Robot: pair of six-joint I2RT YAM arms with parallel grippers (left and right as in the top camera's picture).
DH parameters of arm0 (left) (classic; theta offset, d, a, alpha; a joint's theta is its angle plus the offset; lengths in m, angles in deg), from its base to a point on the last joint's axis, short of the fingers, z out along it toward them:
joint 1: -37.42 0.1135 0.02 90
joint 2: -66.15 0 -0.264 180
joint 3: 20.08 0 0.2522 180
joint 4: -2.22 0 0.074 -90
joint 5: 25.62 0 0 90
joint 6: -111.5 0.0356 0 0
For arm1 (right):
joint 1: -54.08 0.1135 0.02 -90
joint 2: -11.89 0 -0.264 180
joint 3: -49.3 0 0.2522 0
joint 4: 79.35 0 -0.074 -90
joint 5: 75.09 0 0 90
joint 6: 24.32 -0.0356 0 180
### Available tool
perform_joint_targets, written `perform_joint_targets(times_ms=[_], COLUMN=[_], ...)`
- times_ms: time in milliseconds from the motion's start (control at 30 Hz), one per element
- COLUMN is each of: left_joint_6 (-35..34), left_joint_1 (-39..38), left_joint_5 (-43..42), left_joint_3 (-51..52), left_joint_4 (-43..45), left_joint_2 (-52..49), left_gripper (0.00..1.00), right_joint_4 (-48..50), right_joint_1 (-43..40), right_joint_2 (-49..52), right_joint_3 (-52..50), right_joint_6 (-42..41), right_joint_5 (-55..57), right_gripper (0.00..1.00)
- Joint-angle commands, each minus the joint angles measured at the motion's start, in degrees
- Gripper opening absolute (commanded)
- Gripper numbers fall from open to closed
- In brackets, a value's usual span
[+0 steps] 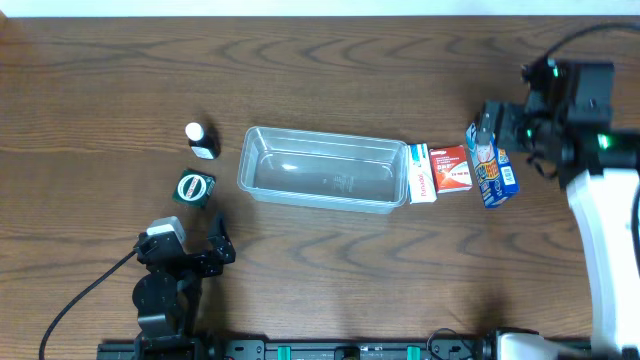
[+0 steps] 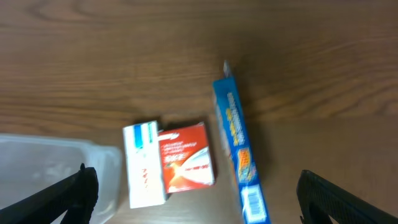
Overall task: Pack container
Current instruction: 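Grasp the blue snack box with the right gripper and lift it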
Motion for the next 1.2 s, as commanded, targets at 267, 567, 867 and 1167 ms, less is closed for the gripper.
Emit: perform_joint_targets(times_ms=[267, 567, 867, 1167], left_joint_6=[-0.7, -0.7, -0.7, -0.7], left_joint_1=[-0.2, -0.2, -0.2, -0.2], left_joint_5=[-0.4, -0.4, -0.4, -0.4], left_joint_3=[1.2, 1.2, 1.2, 1.2], left_joint_4=[-0.2, -0.2, -0.2, -0.2], left_joint_2=[0.1, 0.1, 0.1, 0.1], left_gripper=[0.98, 0.98, 0.98, 0.98], right_joint_4=[1.4, 1.6, 2.0, 2.0], right_joint_1=[-1.3, -4.0, -4.0, -4.0], right_joint_2=[16.0, 23.3, 23.7, 22.7], right_joint_3=[1.8, 1.8, 1.8, 2.4], right_joint_6=[9.5, 9.5, 9.5, 9.5], right_joint_5=[5.8, 4.8, 4.3, 1.5], right_gripper=[0.79, 0.39, 0.11, 0.01])
